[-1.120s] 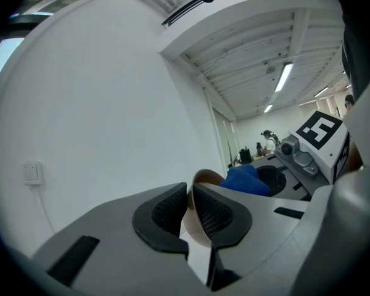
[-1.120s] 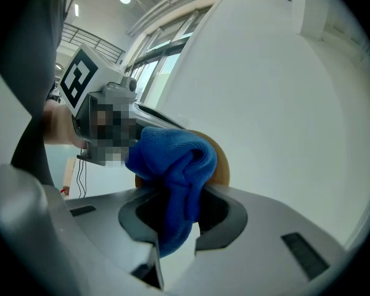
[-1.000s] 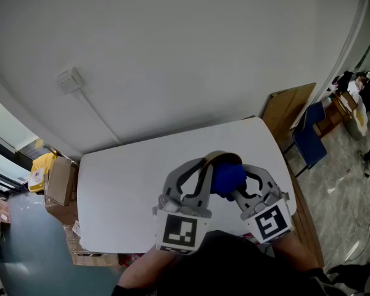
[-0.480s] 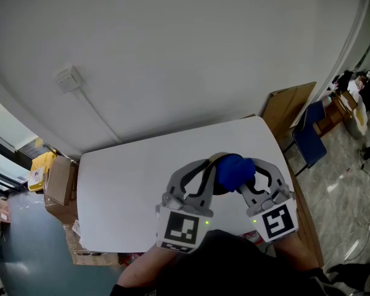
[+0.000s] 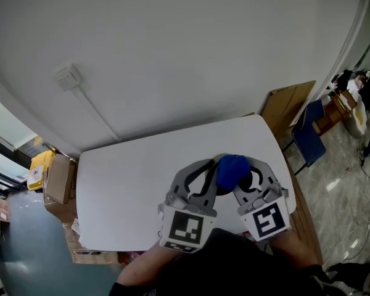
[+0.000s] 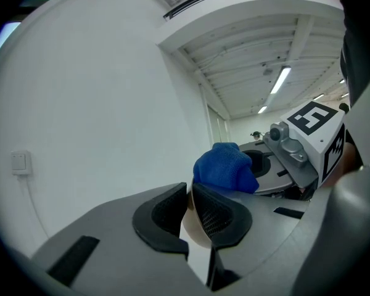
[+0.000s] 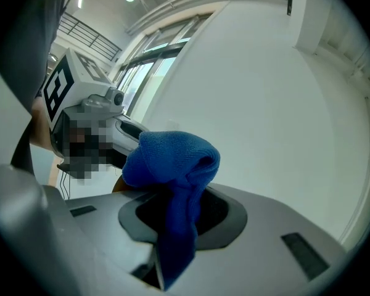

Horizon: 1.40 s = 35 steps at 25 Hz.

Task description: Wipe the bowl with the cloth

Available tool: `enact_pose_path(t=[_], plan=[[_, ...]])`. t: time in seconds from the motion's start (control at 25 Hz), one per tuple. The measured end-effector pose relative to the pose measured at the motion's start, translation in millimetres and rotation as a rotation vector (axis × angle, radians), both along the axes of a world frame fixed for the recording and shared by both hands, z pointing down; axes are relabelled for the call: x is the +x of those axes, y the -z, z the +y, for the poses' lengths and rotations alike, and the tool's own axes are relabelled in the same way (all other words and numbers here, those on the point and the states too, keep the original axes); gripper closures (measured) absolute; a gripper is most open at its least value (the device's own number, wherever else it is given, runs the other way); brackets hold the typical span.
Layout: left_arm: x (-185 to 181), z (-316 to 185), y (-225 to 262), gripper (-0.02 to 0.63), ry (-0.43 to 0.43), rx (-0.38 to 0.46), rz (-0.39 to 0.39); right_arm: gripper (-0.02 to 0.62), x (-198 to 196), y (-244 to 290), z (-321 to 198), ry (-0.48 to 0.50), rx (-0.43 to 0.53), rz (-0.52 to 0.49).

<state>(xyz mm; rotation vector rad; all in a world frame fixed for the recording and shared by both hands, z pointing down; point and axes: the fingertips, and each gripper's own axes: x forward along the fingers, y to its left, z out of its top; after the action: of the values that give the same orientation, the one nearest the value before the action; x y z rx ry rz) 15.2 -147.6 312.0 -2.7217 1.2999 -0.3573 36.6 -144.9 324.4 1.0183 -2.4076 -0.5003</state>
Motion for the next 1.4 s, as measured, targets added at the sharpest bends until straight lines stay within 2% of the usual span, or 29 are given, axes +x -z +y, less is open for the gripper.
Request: enact_pose_path(t=[0.32,0.44,0.52,0.6,0.68,0.76,1.0,1.16,1.28,1.4], plan=[[-4.6,0.3,22.3,0.566,0.019,0.082,0.022,0.515,-14.2,-16.4,9.7,0.042,-0.052,0.022],[-12.4,-3.9,22.7,0.566,0.03,0.073,0.033,0.515,-24.0,-21.2,18.9,0.101,-0.089,0.009],[-19.2,-8.5,21.3,0.568,0.042,0.05,0.074,0.515,-27.4,-21.0,24.0,0.14,-0.097,0.0],[-26.1,-12.1,15.6,0.566,0.048,0.006,0.11,0.515,-28.1,-15.0,28.3,0.191,-0.106,-0.064],[-33.7,-15.1,11.1,0.568,0.06,-0.025,0.133,0.515,-23.8,-3.8,28.9,0.227,-0.125,-0.193],[-42.0,-16.7,11.3,0.568,0.082,-0.028,0.146,0.515,-12.7,3.5,26.4,0.215,-0.135,-0.268],[-65.0,-20.4,17.0,0.569,0.125,-0.024,0.167,0.515,22.7,9.4,14.9,0.099,-0.156,-0.35],[-68.6,-17.7,25.2,0.574,0.098,-0.041,0.25,0.515,41.1,9.4,2.7,0.029,-0.173,-0.402],[-69.2,-14.7,33.9,0.574,0.085,-0.043,0.289,0.515,40.7,4.2,-0.8,0.017,-0.197,-0.409],[-67.6,-11.3,45.1,0.575,0.056,-0.044,0.347,0.515,25.1,-1.2,6.3,0.066,-0.217,-0.396]])
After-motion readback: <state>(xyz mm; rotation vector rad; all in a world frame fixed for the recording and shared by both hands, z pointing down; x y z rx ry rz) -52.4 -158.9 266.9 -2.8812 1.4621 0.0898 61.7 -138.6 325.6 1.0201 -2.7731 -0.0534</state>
